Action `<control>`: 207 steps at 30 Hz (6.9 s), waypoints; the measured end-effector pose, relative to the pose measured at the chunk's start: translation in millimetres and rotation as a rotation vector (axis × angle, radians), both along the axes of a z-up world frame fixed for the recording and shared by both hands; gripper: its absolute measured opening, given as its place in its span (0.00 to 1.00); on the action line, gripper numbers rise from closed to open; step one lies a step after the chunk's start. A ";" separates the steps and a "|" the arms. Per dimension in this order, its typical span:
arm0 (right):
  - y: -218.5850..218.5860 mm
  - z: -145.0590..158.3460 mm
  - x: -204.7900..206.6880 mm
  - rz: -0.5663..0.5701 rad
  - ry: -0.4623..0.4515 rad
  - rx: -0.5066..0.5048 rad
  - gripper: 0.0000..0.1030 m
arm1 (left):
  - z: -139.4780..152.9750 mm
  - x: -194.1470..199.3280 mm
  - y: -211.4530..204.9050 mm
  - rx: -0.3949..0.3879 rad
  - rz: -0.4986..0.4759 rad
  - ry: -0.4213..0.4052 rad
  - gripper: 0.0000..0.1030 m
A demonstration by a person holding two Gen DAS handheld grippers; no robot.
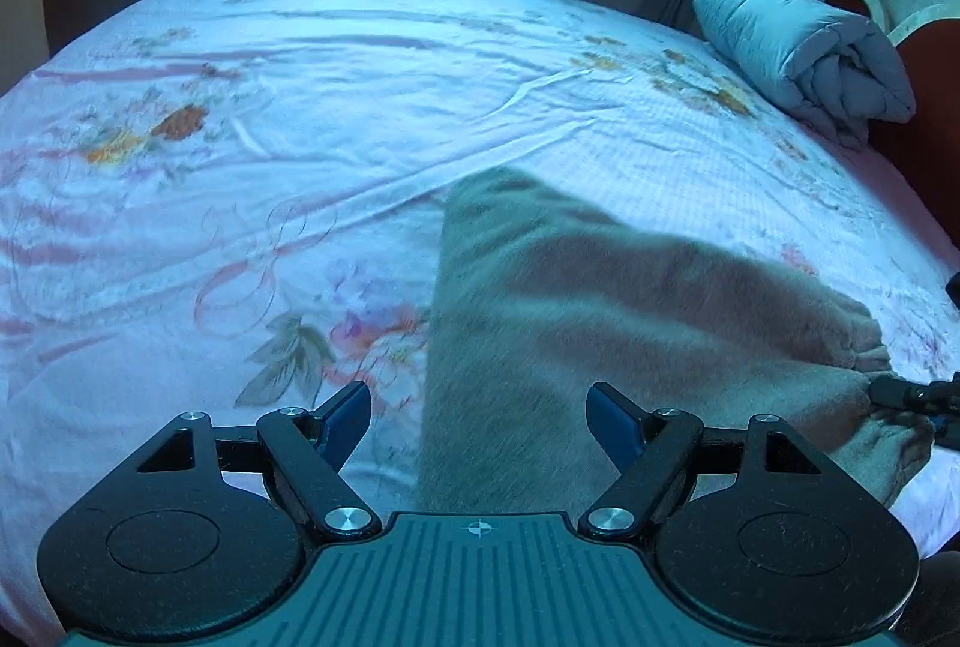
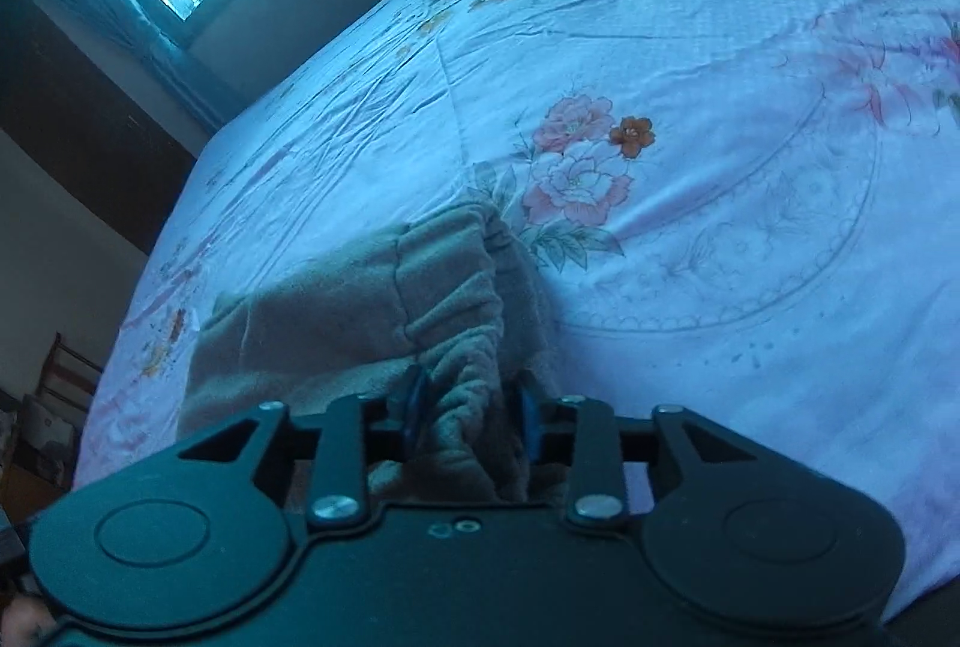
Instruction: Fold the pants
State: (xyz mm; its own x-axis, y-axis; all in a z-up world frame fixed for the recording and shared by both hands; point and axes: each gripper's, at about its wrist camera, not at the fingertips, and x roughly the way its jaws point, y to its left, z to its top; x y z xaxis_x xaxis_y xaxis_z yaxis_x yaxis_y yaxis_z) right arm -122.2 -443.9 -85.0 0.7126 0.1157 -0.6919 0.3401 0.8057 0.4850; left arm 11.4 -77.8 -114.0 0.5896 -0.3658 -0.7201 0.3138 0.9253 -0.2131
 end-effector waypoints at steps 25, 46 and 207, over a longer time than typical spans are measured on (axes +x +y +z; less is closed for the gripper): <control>98.9 -0.9 135.9 0.196 0.063 -0.187 0.00 | -16.6 94.3 -79.9 0.048 -0.066 0.021 0.16; 113.7 15.9 114.7 0.218 -0.002 -0.120 0.17 | 12.8 47.2 -61.6 0.120 -0.033 -0.033 0.70; 160.2 165.3 18.6 0.024 -0.308 -0.465 0.94 | 178.0 -39.4 13.1 0.123 0.155 -0.303 1.00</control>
